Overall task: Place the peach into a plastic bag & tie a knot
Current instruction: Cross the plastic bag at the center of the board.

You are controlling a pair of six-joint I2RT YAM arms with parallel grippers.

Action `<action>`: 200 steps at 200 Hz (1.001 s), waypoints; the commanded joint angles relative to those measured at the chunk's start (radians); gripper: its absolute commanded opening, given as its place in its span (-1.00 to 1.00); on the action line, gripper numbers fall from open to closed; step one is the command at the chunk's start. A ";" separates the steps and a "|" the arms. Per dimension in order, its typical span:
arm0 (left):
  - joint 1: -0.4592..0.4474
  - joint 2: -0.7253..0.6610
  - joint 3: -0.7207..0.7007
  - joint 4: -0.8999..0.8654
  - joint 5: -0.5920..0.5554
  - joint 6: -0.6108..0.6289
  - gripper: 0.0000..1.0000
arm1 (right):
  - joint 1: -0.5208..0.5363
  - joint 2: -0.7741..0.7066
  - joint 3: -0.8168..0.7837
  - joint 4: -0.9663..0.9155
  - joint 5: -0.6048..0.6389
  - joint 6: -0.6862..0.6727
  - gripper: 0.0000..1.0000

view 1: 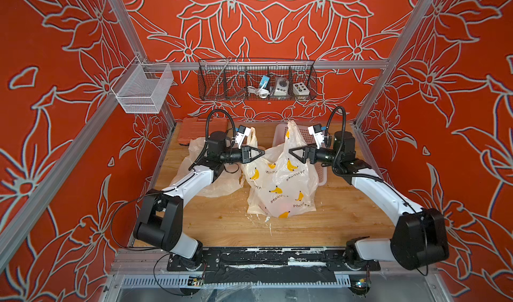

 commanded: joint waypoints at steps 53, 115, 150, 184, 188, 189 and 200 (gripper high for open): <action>-0.007 0.002 0.202 -0.542 0.074 0.277 -1.00 | 0.081 -0.243 -0.153 0.159 0.158 -0.074 -0.89; -0.110 0.123 0.507 -1.226 0.150 0.793 -1.00 | 0.330 -0.333 0.006 -0.348 0.258 -0.710 -1.00; -0.159 0.164 0.596 -1.440 0.139 1.033 -0.83 | 0.379 -0.220 0.178 -0.599 0.246 -0.861 -1.00; -0.172 0.112 0.554 -1.361 0.132 1.074 -0.49 | 0.401 -0.174 0.200 -0.624 0.256 -0.873 -1.00; -0.172 0.100 0.544 -1.344 0.136 1.073 -0.46 | 0.402 -0.172 0.202 -0.622 0.257 -0.870 -1.00; -0.172 0.098 0.541 -1.340 0.138 1.074 -0.45 | 0.402 -0.170 0.202 -0.621 0.257 -0.870 -1.00; -0.172 0.069 0.510 -1.291 0.148 1.076 -0.38 | 0.401 -0.163 0.205 -0.621 0.263 -0.871 -1.00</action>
